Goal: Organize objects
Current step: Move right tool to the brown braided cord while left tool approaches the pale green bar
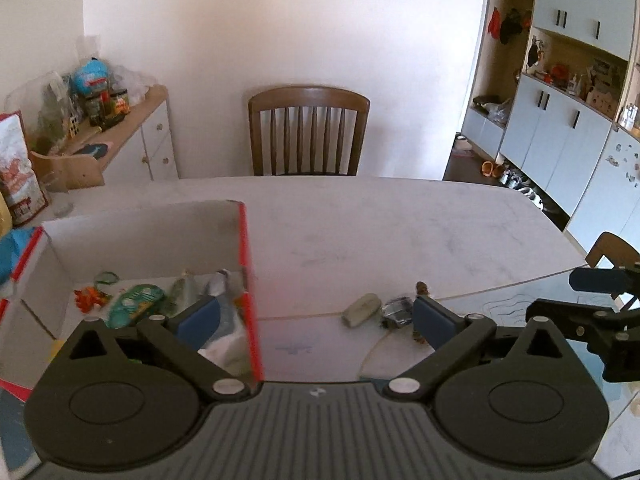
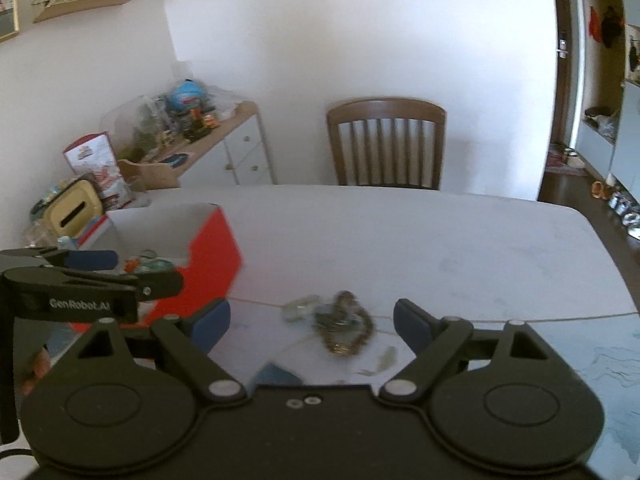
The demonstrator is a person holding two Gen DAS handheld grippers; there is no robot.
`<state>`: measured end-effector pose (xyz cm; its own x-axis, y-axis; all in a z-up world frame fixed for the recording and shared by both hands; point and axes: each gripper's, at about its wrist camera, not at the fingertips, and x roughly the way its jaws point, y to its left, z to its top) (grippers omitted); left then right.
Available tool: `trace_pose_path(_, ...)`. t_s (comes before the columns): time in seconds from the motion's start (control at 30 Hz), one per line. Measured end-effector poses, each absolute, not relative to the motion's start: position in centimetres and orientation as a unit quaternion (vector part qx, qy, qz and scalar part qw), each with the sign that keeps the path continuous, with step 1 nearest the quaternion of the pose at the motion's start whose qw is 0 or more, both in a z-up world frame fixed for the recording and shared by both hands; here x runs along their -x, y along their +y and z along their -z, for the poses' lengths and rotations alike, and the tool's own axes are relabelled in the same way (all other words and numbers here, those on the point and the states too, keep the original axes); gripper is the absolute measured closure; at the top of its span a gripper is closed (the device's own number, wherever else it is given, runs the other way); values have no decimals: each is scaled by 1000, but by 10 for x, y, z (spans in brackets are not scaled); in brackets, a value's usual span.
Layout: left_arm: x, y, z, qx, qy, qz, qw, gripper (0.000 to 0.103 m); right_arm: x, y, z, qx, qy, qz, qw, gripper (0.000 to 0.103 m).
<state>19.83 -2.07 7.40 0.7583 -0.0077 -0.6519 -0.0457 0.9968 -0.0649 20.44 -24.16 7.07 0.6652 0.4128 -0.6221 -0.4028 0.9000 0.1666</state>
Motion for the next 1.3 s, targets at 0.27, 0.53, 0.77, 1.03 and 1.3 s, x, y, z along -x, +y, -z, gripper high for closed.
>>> trace_pose_path(0.27,-218,-44,-46,37,361,6,932,0,-219,-272,-47,8,350,-203,914,15)
trace_pose_path(0.53,-239,-71,-14,5,378,8,926,0,-237,-268,-12,60,376,-220,898,16)
trace_pose_path(0.77,-258,-80,13,-31,390,20,920,0,-252,-260,11,85,393,-245,882,17)
trace_pose_path(1.03,-270,-86,21,-31,385,39,921,1,-265,-244,33,116,401,-274,866,27)
trace_pose_path(1.3,-277,-79,23,2,384,49,922,6,-280,-226,48,108,406,-293,859,45)
